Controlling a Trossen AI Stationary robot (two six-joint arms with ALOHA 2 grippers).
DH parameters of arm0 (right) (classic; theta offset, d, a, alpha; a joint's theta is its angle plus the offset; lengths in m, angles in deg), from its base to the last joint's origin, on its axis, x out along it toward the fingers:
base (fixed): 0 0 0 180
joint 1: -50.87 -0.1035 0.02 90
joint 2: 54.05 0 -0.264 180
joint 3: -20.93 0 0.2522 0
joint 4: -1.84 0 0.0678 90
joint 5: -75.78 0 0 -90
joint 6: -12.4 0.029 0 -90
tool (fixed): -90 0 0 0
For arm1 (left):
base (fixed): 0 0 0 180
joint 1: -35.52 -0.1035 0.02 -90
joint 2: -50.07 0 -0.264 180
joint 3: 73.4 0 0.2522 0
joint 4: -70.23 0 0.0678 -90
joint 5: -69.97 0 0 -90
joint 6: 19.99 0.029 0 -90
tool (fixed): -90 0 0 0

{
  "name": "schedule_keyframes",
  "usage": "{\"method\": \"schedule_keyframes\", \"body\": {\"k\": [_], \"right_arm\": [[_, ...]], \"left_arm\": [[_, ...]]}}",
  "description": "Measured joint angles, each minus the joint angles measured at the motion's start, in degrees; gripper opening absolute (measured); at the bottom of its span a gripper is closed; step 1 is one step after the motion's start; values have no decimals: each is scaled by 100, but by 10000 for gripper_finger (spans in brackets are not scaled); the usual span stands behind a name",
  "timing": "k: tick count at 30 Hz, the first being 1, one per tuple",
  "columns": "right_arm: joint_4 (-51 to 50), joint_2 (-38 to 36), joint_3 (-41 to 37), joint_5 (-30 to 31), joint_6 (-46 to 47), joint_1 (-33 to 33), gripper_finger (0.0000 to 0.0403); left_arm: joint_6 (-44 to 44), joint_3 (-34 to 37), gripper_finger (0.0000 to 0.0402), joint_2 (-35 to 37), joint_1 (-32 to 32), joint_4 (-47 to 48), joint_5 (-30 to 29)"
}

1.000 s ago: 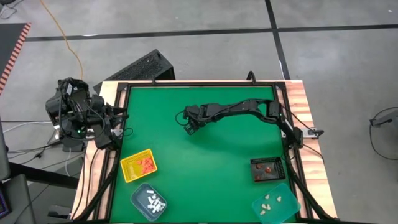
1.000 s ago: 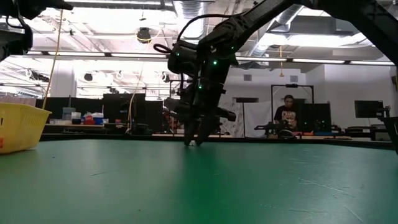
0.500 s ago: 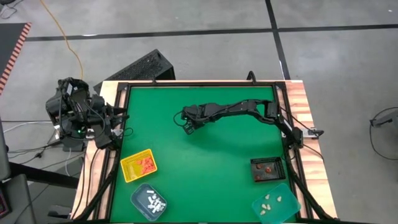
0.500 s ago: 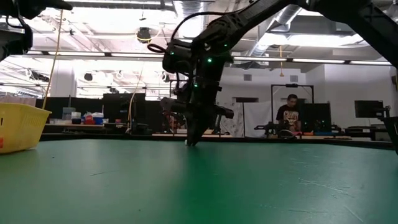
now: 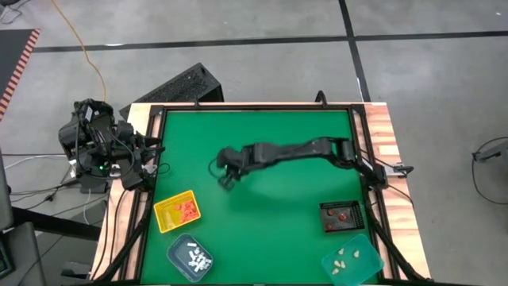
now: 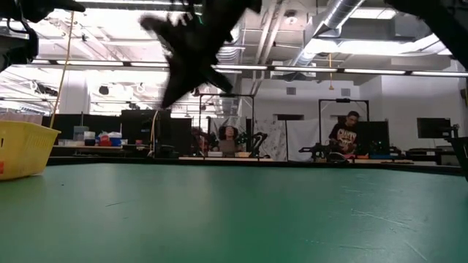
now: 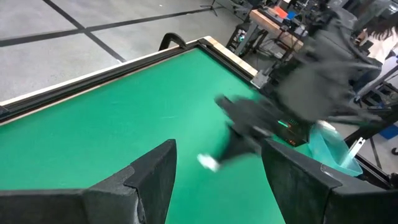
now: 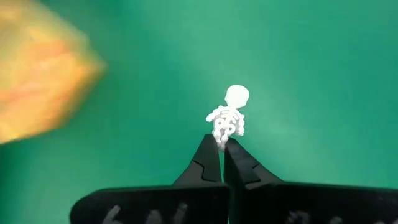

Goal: Sort Halloween decoration
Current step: Put the white skeleton model into the blue bin

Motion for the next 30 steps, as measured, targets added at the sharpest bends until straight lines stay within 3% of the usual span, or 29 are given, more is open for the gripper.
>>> {"method": "schedule_keyframes", "body": {"k": [6,12,19,24,30], "right_arm": [[1266,1,84,-255,-443,-880,0],[2713,133,95,-419,-1704,-1611,0],[3840,539,108,-612,-2158,-1975,0],[4086,984,405,-847,-2113,-2052,0],[3941,1573,1287,-1000,-2112,-2121,0]], "left_arm": [[0,0,226,0,-2,2,0],[0,2,226,-2,-2,0,0],[0,0,226,-2,-2,1,1],[-2,1,226,-2,-1,2,4],[-46,2,226,-2,0,2,201]]}}
